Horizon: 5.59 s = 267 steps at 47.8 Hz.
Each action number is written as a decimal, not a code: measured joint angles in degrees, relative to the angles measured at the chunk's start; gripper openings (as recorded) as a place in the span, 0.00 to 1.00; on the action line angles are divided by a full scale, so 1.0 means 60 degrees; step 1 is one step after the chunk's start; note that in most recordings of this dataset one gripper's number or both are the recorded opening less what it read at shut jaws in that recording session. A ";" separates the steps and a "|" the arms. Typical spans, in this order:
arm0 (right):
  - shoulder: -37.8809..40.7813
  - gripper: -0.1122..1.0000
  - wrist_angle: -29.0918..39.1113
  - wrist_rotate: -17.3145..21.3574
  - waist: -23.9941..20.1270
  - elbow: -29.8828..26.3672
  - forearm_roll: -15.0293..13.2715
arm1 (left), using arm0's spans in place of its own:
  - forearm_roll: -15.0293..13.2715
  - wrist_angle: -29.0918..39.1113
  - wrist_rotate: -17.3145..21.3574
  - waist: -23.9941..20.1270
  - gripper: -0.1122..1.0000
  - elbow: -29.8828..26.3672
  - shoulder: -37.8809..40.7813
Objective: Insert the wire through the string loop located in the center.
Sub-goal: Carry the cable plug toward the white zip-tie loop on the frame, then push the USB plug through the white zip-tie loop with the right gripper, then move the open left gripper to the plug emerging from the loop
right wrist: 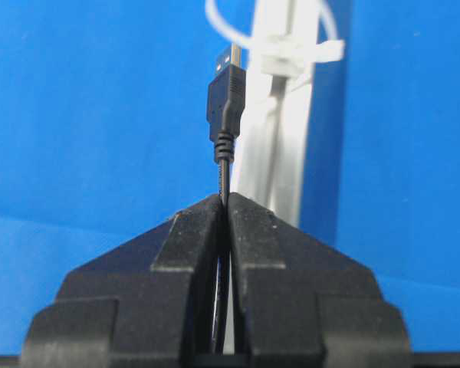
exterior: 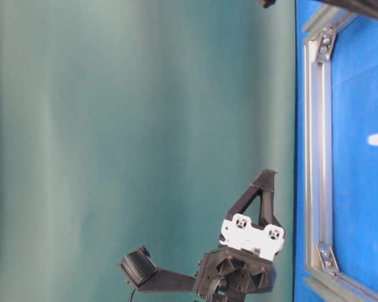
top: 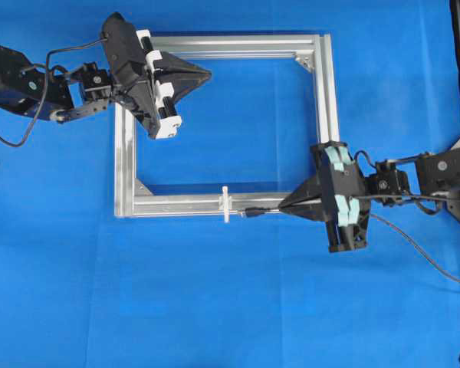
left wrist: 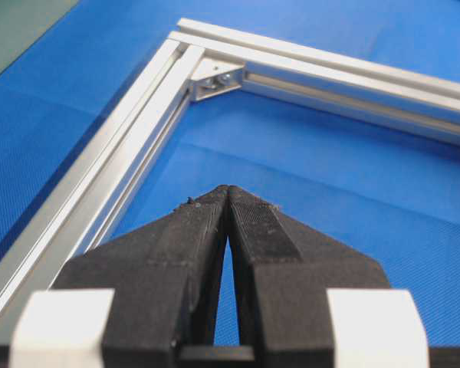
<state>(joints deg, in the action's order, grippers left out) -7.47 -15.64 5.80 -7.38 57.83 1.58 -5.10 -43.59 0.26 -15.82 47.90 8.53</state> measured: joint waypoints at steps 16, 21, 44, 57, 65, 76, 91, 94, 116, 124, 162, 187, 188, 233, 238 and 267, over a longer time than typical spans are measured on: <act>0.0000 0.08 -0.0220 0.0000 0.0176 0.0059 0.0000 | 0.0000 0.0000 0.0000 0.0000 0.10 0.0015 0.0000; 0.0015 0.08 -0.0220 0.0000 0.0176 0.0059 0.0000 | 0.0000 0.0000 0.0000 0.0000 0.10 0.0000 0.0000; 0.0000 0.08 -0.0234 0.0000 0.0176 0.0059 0.0000 | -0.0015 0.0015 0.0000 0.0000 0.10 0.0000 0.0000; 0.0000 0.08 -0.0234 0.0000 0.0176 0.0059 0.0015 | -0.0015 0.0015 0.0000 0.0000 0.10 0.0015 0.0000; 0.0000 0.08 -0.0234 0.0000 0.0176 0.0059 0.0015 | 0.0000 0.0000 0.0015 0.0000 0.10 0.0015 0.0000; 0.0000 0.08 -0.0234 0.0000 0.0176 0.0059 0.0000 | 0.0000 0.0000 0.0000 0.0000 0.10 0.0015 0.0000; 0.0000 0.08 -0.0234 0.0000 0.0176 0.0059 0.0000 | 0.0000 0.0015 0.0000 0.0000 0.10 0.0015 0.0000; 0.0000 0.08 -0.0234 0.0000 0.0176 0.0059 0.0000 | 0.0000 0.0015 0.0000 0.0000 0.10 0.0000 -0.0015; 0.0000 0.08 -0.0234 0.0000 0.0176 0.0059 0.0000 | 0.0000 0.0000 0.0000 0.0000 0.10 0.0000 0.0000; 0.0000 0.08 -0.0234 0.0000 0.0176 0.0059 0.0000 | 0.0000 0.0000 0.0015 0.0000 0.10 0.0000 0.0000; 0.0659 0.08 -0.0542 0.0000 0.0176 -0.0293 0.0000 | 0.0000 0.0000 0.0000 0.0015 0.10 0.0000 0.0000; 0.1992 0.08 -0.0762 -0.0059 0.0176 -0.1890 0.0000 | 0.0000 0.0015 -0.0029 0.0000 0.10 0.0000 0.0000; 0.2051 0.08 -0.0762 -0.0044 0.0176 -0.1948 0.0000 | 0.0000 0.0015 -0.0029 0.0000 0.10 0.0015 0.0000; 0.2212 0.08 -0.0776 -0.0059 0.0176 -0.2124 0.0000 | 0.0029 0.0015 -0.0308 0.2197 0.10 0.0439 -0.0073; 0.2212 0.08 -0.0776 -0.0059 0.0176 -0.2124 0.0000 | 0.0029 0.0044 -0.0601 0.2681 0.10 0.0469 -0.0073; 0.2212 0.08 -0.0776 -0.0059 0.0176 -0.2124 0.0000 | 0.0044 0.0249 -0.1348 0.4277 0.10 0.0454 -0.0073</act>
<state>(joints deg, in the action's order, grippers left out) 5.80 -20.30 5.45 -6.33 45.09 1.58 -4.83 -42.10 -7.82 9.84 50.63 8.09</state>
